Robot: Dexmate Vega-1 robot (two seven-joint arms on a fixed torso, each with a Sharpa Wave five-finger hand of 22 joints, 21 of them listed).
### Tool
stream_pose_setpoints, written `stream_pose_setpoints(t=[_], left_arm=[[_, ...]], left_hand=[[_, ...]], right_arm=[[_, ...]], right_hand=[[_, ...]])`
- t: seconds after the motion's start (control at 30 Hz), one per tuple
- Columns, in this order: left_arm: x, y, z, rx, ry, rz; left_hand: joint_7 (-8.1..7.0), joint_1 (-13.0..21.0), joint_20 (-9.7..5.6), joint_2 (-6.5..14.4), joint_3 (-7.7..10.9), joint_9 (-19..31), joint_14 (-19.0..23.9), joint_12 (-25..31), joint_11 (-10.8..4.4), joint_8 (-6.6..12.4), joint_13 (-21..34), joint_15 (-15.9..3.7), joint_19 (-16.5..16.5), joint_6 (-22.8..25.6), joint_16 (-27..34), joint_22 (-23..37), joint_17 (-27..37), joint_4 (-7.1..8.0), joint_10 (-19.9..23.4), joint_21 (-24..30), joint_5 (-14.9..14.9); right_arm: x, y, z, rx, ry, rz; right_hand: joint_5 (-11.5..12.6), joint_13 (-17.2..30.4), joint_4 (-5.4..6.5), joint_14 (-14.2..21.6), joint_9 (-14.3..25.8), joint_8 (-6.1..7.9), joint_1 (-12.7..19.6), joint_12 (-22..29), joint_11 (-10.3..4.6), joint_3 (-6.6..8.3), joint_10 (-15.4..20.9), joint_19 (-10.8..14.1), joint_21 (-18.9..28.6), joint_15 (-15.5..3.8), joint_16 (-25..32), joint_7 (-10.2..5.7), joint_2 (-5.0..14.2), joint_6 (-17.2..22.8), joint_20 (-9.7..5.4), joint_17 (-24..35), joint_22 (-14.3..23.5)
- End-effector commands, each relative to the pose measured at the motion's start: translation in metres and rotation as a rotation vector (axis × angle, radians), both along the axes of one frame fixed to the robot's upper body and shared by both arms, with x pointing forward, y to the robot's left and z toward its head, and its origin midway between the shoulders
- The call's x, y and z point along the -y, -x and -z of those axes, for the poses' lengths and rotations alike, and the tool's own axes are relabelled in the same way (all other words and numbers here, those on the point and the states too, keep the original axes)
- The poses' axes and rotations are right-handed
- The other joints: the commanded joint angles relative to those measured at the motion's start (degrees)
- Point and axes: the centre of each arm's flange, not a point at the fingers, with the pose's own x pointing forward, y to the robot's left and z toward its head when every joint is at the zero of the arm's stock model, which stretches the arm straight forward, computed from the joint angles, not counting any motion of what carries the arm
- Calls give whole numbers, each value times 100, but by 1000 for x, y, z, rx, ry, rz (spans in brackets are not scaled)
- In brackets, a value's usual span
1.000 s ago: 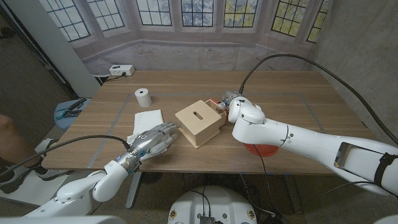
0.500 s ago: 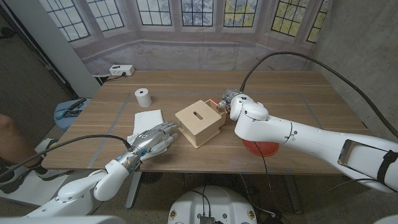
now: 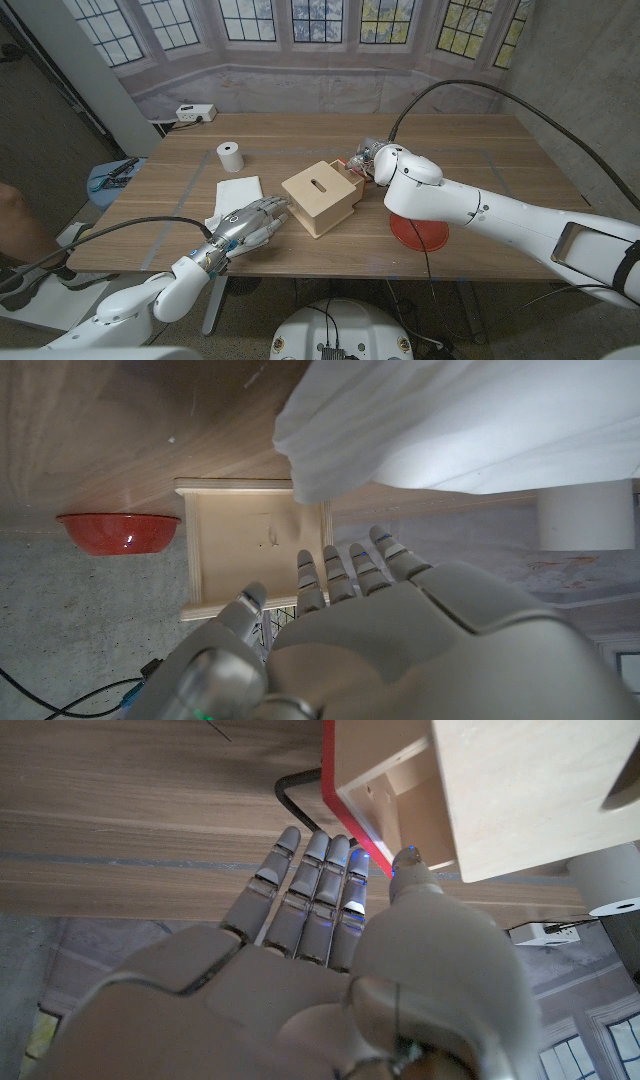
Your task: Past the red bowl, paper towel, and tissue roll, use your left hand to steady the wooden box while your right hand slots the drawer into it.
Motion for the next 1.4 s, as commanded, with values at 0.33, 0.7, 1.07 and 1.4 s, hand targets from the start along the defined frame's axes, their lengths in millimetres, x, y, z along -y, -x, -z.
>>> stream_pose_setpoints(t=[0.33,0.7,1.07,1.4], left_arm=[[5,-4,-2,5,-4,5],[6,-6,-6,8,-11,9],[5,-10,-8,14,-10,11],[4,-12,-7,17,-8,14]], left_hand=[[7,63,-7,24,46,9,37,0,-16,4,9,14,27,47,-6,14,-5,1,32,8,18],[13,65,-8,21,53,9,44,0,-30,4,9,10,28,63,-8,14,-5,-1,46,6,17],[10,72,-6,20,65,10,45,-6,-38,2,9,10,26,76,-14,14,-8,-8,51,3,17],[0,79,-12,18,75,11,48,-10,-33,-7,9,9,24,64,-17,14,-10,-16,55,0,16]], right_arm=[[14,-6,-17,-25,-64,-50],[19,-19,-21,-55,-81,-47],[19,-28,-24,-94,-107,-37],[17,-33,-23,-134,-131,-36]], right_hand=[[118,-148,619,-156,-28,19,-777,-320,-141,128,-257,86,57,-71,-142,-104,294,-263,-39,-86,9],[165,-214,928,-102,-44,56,-1093,-384,-133,249,-208,71,51,-130,-140,-111,296,-225,-184,-105,14],[207,-259,1129,103,-57,99,-1299,-393,-89,401,-63,131,68,-151,-91,-87,277,-93,-234,-135,12],[222,-280,1161,253,-66,104,-1366,-404,-68,503,23,253,98,-110,-75,-31,227,-49,-268,-184,8]])
